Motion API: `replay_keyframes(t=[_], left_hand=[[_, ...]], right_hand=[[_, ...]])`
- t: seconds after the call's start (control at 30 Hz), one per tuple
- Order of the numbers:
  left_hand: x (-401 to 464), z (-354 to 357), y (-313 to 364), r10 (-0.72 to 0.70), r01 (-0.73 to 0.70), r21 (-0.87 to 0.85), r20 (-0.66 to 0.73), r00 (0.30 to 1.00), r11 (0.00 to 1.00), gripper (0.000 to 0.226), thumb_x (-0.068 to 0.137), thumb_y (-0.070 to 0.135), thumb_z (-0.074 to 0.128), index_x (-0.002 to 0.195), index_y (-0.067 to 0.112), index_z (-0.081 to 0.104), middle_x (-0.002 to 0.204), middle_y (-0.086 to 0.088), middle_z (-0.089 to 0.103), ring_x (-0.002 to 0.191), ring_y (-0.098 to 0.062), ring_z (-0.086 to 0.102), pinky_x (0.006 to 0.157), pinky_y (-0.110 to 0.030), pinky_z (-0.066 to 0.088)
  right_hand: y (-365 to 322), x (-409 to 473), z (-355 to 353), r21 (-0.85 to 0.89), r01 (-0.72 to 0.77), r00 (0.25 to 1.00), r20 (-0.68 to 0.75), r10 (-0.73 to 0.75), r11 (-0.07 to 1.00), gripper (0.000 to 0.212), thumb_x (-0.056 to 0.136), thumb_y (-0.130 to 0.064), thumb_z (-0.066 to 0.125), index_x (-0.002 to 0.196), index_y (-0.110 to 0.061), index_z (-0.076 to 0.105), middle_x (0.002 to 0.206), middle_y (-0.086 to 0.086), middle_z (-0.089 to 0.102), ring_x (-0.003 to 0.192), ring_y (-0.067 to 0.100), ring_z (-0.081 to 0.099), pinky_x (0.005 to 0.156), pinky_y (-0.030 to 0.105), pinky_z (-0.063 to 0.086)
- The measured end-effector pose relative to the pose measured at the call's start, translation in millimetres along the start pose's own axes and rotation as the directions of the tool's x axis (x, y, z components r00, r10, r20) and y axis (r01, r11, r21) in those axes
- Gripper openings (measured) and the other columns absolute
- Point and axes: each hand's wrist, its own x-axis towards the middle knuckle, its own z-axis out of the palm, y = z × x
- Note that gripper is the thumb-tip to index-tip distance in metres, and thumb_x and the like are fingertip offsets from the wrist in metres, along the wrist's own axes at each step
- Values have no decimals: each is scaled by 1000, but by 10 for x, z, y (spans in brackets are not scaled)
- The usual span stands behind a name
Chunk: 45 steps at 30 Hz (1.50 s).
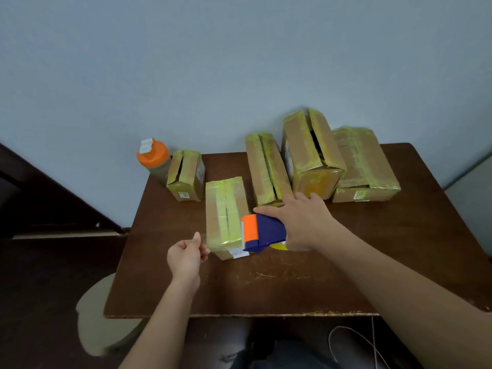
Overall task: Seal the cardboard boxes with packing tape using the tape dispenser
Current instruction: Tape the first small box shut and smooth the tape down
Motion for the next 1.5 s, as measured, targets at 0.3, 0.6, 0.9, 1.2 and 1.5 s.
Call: replay_keyframes(t=[0.3,0.6,0.9,1.2,1.5], left_hand=[[-18,-1,22,16,-18,-54,-42,999,998,17,94,16,61,79,9,61,71,-7,62,65,-15,57,68,-30,53],[-4,-3,-58,6,-7,-65,-22,1000,998,17,94,18,61,82,6,63,70,-7,61,65,-14,58,67,-30,54],[34,13,-73,-10,7,-70,-42,999,998,15,94,17,61,81,9,63,72,-7,62,66,-15,58,70,-31,54],[147,64,-156,-69,69,14,14,997,998,18,94,19,61,81,6,62,75,-11,64,72,-20,60,76,-36,55],[242,191,-246,-116,101,120,124,985,988,22,97,17,54,77,8,54,69,-7,49,54,-15,39,54,-29,39]], right_hand=[[-67,33,-19,11,10,1000,11,-10,1000,85,85,-41,66,148,-49,8,134,7,43,123,33,43,96,46,38],[-64,23,-11,9,15,999,46,-16,1000,86,86,-44,66,149,-48,7,136,7,43,125,33,43,97,46,37],[-82,59,22,11,23,999,48,-24,1000,86,85,-44,67,149,-47,9,136,8,43,124,32,44,98,47,37],[-28,132,160,32,10,996,84,-13,999,86,86,-43,66,149,-49,7,136,7,43,125,33,43,100,47,36],[155,129,355,146,3,994,111,-19,989,90,83,-45,65,148,-54,3,129,3,45,115,29,47,95,44,38]])
